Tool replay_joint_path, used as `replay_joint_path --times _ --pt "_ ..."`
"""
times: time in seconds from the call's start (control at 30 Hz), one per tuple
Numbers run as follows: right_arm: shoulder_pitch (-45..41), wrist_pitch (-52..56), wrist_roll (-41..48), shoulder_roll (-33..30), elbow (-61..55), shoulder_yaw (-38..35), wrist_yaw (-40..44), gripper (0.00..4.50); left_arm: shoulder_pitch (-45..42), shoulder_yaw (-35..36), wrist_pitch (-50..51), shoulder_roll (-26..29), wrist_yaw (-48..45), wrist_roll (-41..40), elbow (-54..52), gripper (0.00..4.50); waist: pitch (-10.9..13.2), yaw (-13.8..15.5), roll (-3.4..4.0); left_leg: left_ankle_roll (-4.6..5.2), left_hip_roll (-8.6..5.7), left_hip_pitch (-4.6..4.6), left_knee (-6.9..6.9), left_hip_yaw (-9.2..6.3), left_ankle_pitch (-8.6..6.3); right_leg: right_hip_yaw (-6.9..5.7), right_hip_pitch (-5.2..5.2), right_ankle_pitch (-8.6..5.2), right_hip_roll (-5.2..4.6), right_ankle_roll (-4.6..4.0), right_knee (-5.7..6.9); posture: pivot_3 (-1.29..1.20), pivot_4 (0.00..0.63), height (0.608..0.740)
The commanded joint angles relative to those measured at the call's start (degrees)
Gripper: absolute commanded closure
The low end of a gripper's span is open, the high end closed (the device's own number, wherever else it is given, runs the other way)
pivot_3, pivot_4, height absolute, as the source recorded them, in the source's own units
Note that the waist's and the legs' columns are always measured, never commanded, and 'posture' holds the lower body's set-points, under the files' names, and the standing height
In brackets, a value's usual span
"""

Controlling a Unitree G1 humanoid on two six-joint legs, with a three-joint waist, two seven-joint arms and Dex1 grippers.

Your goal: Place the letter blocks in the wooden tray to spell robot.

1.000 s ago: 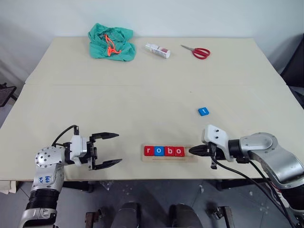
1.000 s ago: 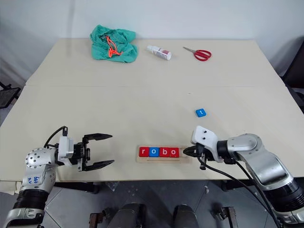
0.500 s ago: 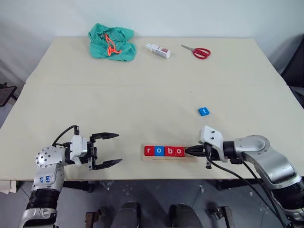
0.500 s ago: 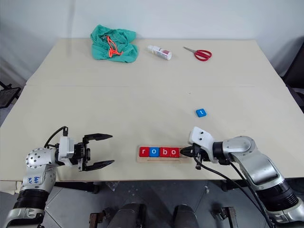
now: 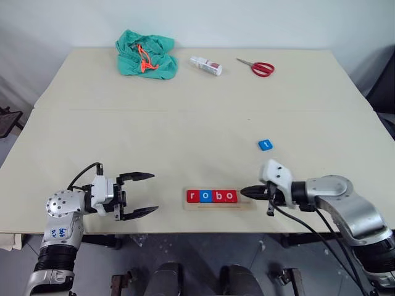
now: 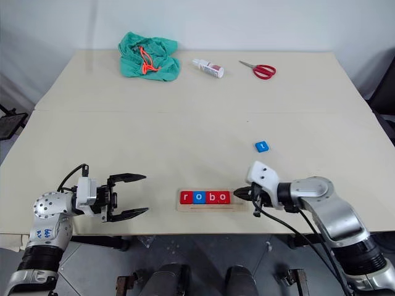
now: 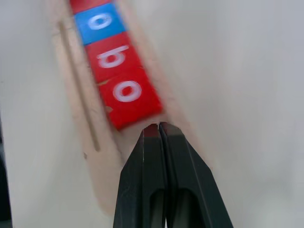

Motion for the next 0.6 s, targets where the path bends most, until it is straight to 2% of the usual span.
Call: replay_joint_path --times 0.03,0.1,0.17,0.27,0.47,0.6 --pt "1.1 1.0 3.3 2.9 -1.7 -9.0 -6.1 4.3 -1.1 0.1 -0.7 0.1 -1.0 -0.5 0.3 0.0 0.0 0.0 0.0 0.0 0.01 0.01 0.0 0.0 0.0 -0.01 0.0 0.0 0.01 0.0 0.01 0.0 0.15 0.74" --pt "2.0 1.9 4.1 4.5 -1.7 -11.9 -9.2 3.9 -1.5 0.0 -0.7 -0.1 -1.4 -0.6 0.7 0.0 0.0 0.0 0.0 0.0 0.01 0.0 0.0 0.0 0.0 -0.01 0.0 0.0 0.01 0.0 0.02 0.0 0.15 0.74" --pt "3.9 2.0 4.1 7.1 -1.6 -16.1 -14.1 3.3 -2.7 -0.3 -0.6 -0.2 -2.2 -0.5 1.8 0.0 0.0 0.1 0.0 0.0 0.0 0.0 -0.01 0.0 0.0 0.0 0.0 0.0 0.0 0.0 0.02 0.0 0.15 0.74" --pt "5.9 2.1 4.0 10.0 -1.9 -19.9 -19.4 2.19 -4.2 -0.4 -0.7 -0.3 -3.2 -0.3 3.4 0.0 0.0 0.2 0.0 0.0 -0.02 0.0 -0.02 0.0 0.0 0.01 -0.01 0.0 -0.01 0.0 0.05 0.0 0.15 0.74" --pt "9.8 3.8 5.4 12.1 -5.9 -22.4 -24.1 0.07 -6.6 -0.5 -0.8 -0.1 -5.2 -0.2 5.7 0.0 0.0 -0.1 0.0 0.0 0.01 0.01 -0.05 0.06 0.0 0.04 -0.06 0.0 0.03 0.0 0.07 0.0 0.15 0.74" --pt "10.7 3.9 5.8 12.6 -7.2 -22.5 -25.6 0.02 -7.1 -0.3 -0.5 0.1 -6.1 -0.4 6.0 0.0 0.0 -0.2 0.01 0.0 0.0 0.02 -0.05 0.09 0.0 0.06 -0.06 0.0 0.02 0.0 0.07 0.0 0.15 0.74"
